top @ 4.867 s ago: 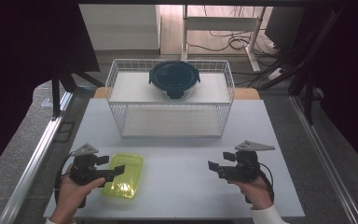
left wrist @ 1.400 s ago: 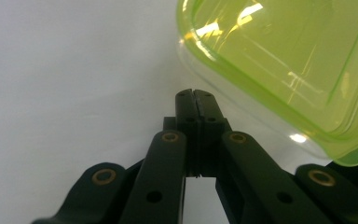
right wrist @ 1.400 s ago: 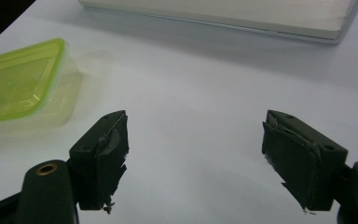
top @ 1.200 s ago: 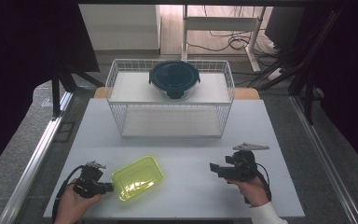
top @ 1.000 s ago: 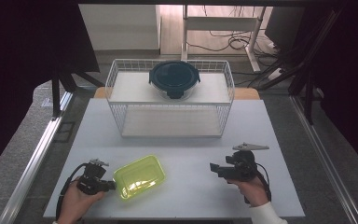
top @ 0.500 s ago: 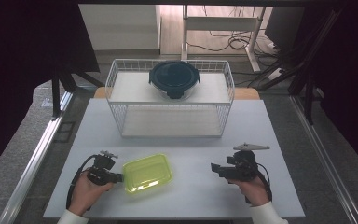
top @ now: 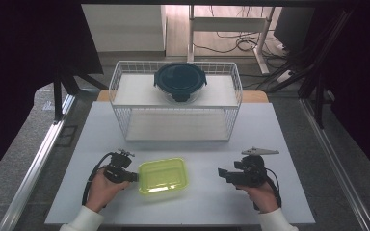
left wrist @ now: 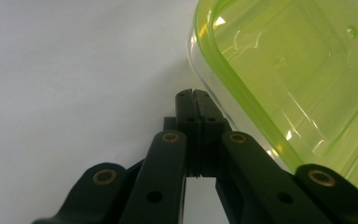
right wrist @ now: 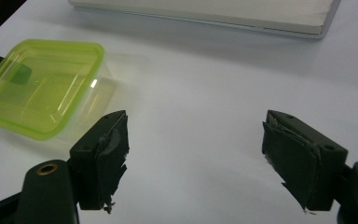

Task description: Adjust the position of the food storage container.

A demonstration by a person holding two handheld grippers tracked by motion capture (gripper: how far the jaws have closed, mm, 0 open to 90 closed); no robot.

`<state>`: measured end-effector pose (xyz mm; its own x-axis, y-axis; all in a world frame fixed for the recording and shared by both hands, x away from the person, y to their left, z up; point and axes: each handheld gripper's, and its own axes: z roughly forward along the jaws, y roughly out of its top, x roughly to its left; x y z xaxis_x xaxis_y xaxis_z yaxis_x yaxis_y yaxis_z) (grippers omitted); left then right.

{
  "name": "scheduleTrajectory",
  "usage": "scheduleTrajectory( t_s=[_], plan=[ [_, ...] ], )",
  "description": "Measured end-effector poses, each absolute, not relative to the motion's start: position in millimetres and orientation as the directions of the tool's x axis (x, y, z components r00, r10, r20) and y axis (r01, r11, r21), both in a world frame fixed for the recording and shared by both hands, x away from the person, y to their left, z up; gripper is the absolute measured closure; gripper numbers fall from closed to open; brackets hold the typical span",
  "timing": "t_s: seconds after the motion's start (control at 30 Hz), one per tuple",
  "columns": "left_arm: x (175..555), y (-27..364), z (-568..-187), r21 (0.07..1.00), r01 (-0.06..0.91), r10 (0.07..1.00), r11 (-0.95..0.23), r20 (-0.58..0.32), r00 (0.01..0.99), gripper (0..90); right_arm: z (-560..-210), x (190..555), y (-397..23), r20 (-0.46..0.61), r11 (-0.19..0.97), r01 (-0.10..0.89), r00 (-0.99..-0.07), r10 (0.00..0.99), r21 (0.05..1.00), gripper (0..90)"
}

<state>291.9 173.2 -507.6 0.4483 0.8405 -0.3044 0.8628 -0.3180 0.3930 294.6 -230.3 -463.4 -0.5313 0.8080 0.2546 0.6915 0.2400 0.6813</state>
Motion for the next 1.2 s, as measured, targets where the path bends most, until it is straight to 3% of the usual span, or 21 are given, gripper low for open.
scheduleTrajectory(
  t_s=[0.63, 0.83, 1.1, 1.2],
  plan=[
    [309, 121, -509, 0.420, 0.828, 0.803, -0.371, -0.303, 0.514, 90.0, -464, 295, -230, 0.251, 0.244, 0.687, -0.536, 0.806, 0.685, 22.7],
    [305, 130, -509, 0.439, 0.824, 0.811, -0.357, -0.292, 0.507, 90.0, -463, 295, -231, 0.238, 0.247, 0.676, -0.539, 0.808, 0.694, 23.1],
    [282, 159, -486, 0.557, 0.788, 0.832, -0.261, -0.284, 0.477, 89.8, -460, 294, -231, 0.251, 0.244, 0.668, -0.554, 0.793, 0.703, 22.6],
    [276, 168, -481, 0.607, 0.760, 0.832, -0.232, -0.281, 0.479, 79.1, -461, 294, -229, 0.252, 0.250, 0.663, -0.565, 0.786, 0.705, 22.5]
  ],
)
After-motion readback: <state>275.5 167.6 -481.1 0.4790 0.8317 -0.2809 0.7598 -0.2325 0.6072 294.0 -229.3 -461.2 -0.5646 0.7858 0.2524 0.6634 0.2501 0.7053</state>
